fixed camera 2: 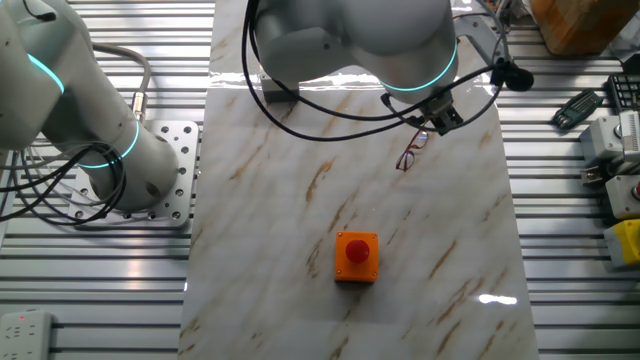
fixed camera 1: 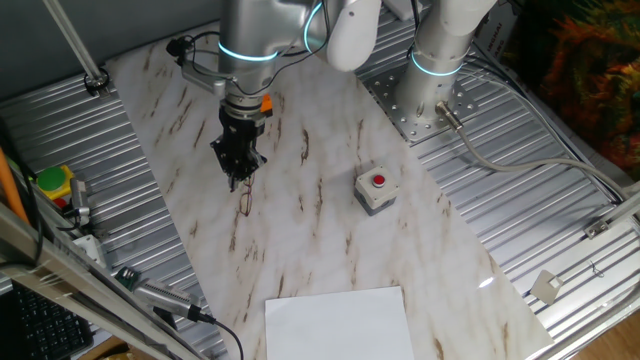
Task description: Unfold the leg of the glasses (with one hand)
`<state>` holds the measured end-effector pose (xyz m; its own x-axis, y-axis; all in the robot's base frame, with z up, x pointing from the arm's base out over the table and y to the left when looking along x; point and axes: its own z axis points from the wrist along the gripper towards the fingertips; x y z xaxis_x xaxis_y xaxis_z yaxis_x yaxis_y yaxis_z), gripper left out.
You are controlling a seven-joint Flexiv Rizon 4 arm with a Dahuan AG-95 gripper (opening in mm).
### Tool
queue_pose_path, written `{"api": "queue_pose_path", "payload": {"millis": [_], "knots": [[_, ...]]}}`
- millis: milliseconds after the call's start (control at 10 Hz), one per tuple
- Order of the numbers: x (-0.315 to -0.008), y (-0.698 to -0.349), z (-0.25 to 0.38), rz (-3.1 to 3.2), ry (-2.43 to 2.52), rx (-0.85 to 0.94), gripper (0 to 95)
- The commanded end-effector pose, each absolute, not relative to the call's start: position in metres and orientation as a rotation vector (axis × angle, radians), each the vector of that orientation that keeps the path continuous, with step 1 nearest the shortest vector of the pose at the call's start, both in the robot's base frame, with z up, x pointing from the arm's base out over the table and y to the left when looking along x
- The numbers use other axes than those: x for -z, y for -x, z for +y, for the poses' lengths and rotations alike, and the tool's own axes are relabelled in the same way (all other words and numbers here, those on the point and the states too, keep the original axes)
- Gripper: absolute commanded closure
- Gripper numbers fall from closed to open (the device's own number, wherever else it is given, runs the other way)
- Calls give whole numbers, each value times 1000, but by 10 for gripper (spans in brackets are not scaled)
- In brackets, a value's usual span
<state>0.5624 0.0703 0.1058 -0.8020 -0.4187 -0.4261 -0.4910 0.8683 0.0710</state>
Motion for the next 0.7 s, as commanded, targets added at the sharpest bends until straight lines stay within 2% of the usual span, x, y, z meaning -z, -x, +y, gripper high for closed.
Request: {"api": "queue_pose_path", "payload": {"millis": [100, 700], "knots": [[-105, -561, 72, 2627, 673, -242, 950], [-107, -560, 72, 2621, 674, -243, 950]]}}
